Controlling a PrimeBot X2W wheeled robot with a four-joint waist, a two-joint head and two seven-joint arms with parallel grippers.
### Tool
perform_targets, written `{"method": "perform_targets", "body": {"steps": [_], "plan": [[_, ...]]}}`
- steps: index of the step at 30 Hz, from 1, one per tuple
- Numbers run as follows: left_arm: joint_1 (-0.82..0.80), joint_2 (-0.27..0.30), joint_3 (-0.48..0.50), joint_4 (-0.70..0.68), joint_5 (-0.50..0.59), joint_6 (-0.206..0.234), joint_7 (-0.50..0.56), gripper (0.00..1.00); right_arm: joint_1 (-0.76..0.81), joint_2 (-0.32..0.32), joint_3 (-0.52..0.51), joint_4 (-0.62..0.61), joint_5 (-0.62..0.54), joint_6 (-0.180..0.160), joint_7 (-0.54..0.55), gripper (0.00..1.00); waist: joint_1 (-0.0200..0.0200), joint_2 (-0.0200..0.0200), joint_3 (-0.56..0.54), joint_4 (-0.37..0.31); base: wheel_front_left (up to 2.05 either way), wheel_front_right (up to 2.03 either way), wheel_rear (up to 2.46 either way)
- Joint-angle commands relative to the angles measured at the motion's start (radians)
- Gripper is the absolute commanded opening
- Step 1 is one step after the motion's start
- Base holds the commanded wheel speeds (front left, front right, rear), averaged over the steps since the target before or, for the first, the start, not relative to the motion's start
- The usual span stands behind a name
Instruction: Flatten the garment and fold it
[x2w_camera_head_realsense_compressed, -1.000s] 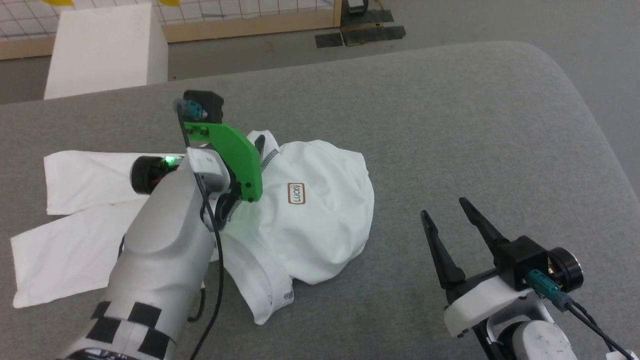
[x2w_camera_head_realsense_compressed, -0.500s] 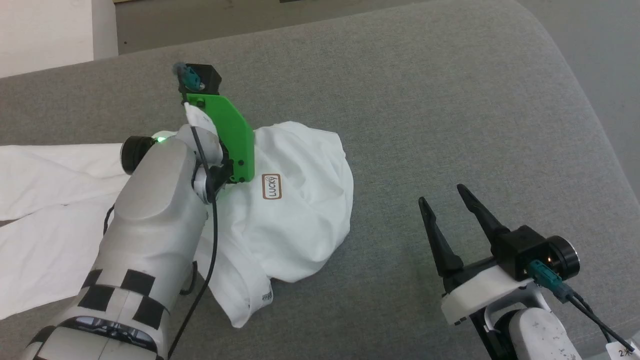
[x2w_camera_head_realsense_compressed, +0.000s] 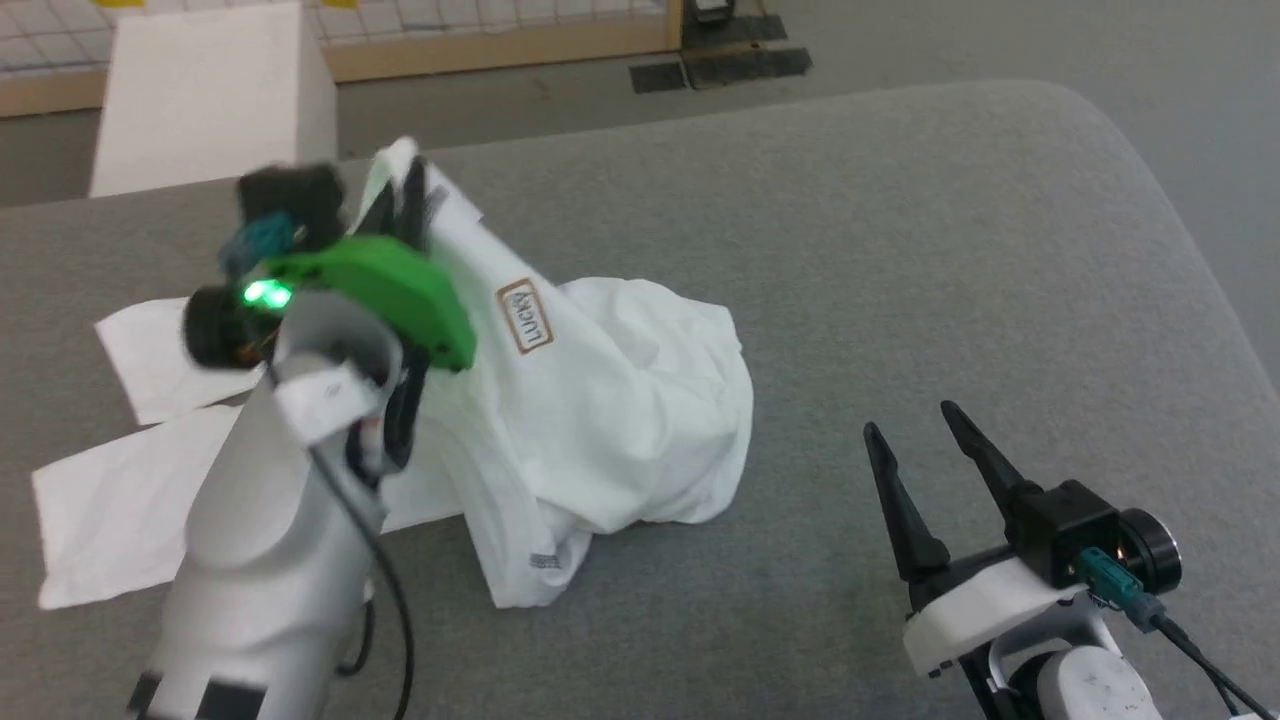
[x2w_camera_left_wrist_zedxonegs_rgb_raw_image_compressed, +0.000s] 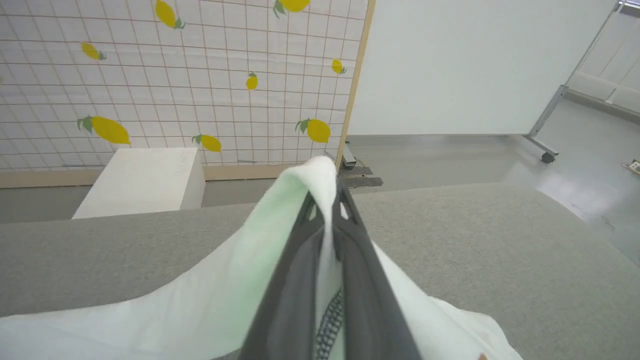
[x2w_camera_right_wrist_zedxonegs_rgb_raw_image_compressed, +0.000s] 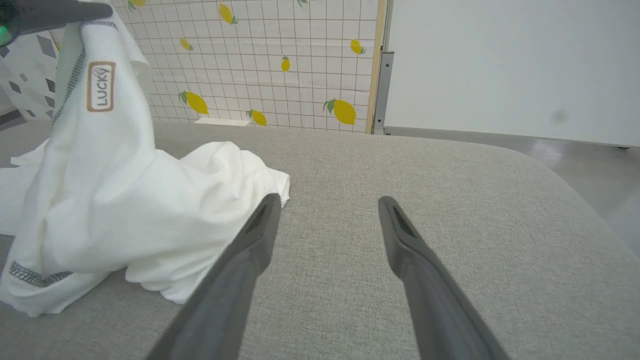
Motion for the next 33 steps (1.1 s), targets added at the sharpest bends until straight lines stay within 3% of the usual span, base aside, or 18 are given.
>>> {"method": "perform_targets", "body": {"steps": [1, 6, 10, 16, 17, 18, 22, 28, 33], "plan": [[0.069, 0.035, 0.021, -0.057, 0.004, 0.029, -0.005, 0.00, 0.013, 0.001, 0.000, -0.010, -0.002, -0.001, 0.004, 1.00, -0.0001, 0.0116, -0.058, 0.066, 0.00, 0.00, 0.00], [0.356, 0.133, 0.118, -0.320, 0.007, 0.175, 0.032, 0.00, 0.040, 0.001, -0.006, -0.029, 0.000, -0.001, 0.015, 1.00, -0.0001, 0.0116, -0.087, 0.122, 0.00, 0.00, 0.00], [0.588, 0.177, 0.193, -0.452, -0.013, 0.264, 0.081, 0.00, 0.056, 0.001, -0.009, -0.041, -0.005, -0.001, 0.028, 1.00, -0.0001, 0.0116, -0.098, 0.161, 0.00, 0.00, 0.00], [0.788, 0.177, 0.239, -0.486, -0.032, 0.334, 0.111, 0.00, 0.075, 0.001, -0.002, -0.057, -0.015, -0.001, 0.063, 1.00, -0.0001, 0.0116, -0.106, 0.213, 0.00, 0.00, 0.00], [0.800, 0.169, 0.235, -0.479, -0.036, 0.335, 0.110, 0.35, 0.077, 0.001, 0.003, -0.058, -0.015, -0.001, 0.074, 1.00, -0.0001, 0.0116, -0.107, 0.223, 0.00, 0.00, 0.00], [0.806, 0.163, 0.230, -0.475, -0.039, 0.332, 0.108, 1.00, 0.079, 0.001, 0.009, -0.057, -0.015, -0.001, 0.085, 1.00, -0.0001, 0.0116, -0.107, 0.228, 0.00, 0.00, 0.00], [0.795, 0.133, 0.204, -0.444, -0.040, 0.291, 0.031, 1.00, 0.083, 0.001, 0.027, -0.056, -0.015, -0.001, 0.139, 1.00, -0.0001, 0.0116, -0.104, 0.257, 0.00, 0.00, 0.00], [0.719, 0.081, 0.165, -0.406, 0.020, 0.214, -0.232, 1.00, 0.043, 0.001, 0.026, -0.018, -0.008, -0.001, 0.251, 1.00, -0.0001, 0.0116, -0.072, 0.314, 0.00, 0.00, 0.00], [0.648, 0.019, 0.142, -0.415, 0.104, 0.155, -0.270, 1.00, -0.048, 0.001, 0.034, 0.076, 0.022, -0.001, 0.428, 1.00, -0.0001, 0.0116, -0.027, 0.359, 0.00, 0.00, 0.00]]}}
